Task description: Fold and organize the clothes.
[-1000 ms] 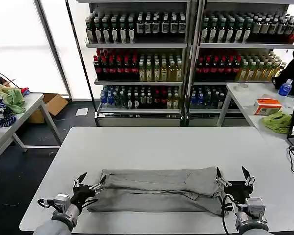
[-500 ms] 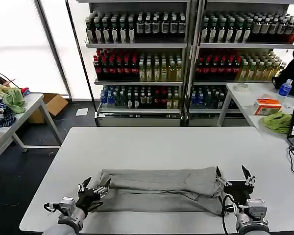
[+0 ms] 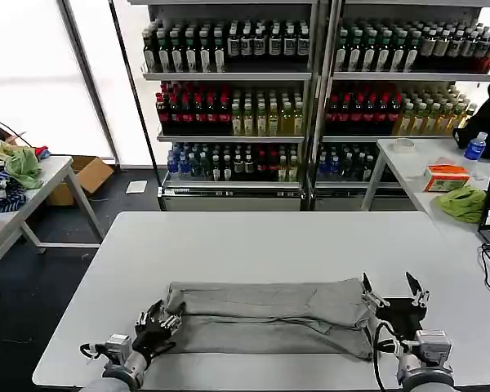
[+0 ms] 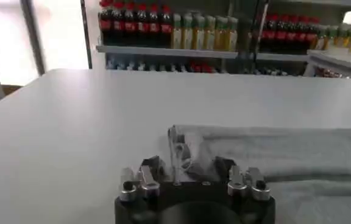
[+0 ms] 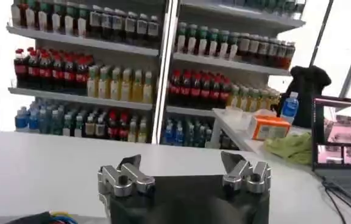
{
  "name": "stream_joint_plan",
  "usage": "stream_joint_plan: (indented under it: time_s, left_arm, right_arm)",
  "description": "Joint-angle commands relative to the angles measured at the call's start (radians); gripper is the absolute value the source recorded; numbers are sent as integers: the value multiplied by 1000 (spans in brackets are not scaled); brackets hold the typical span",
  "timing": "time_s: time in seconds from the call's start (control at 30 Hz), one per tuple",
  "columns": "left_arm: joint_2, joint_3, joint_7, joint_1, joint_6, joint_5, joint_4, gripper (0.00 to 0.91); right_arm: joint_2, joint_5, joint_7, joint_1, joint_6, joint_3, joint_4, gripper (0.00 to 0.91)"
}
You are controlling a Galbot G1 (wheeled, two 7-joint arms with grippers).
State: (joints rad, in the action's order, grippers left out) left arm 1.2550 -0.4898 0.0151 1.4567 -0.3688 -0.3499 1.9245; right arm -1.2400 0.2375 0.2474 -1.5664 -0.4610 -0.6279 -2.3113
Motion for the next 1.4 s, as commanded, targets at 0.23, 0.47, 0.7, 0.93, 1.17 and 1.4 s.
stream_joint_plan:
  time_s: [0.23, 0.47, 0.7, 0.93, 1.17, 1.4]
  left_arm:
    - [2, -17, 49, 1, 30, 15, -12, 0]
    - [2, -35, 68, 7, 44, 28, -10, 0]
    - [-94, -184, 65, 23, 51, -41, 18, 0]
    - [-338, -493, 83, 89, 67, -179, -52, 0]
    - [-502, -639, 94, 86, 66, -232, -180, 0]
    - [-528, -623, 88, 47, 61, -222, -195, 0]
  right_arm:
    - [3, 33, 10, 25, 1, -33, 10, 907]
    - [21, 59, 14, 46, -3, -61, 16, 907]
    - [24, 68, 18, 61, 0, -59, 21, 907]
    - [31, 88, 25, 90, 0, -50, 35, 907]
    - [28, 88, 26, 98, 3, -36, 40, 907]
    - [28, 93, 33, 82, 10, -46, 36, 907]
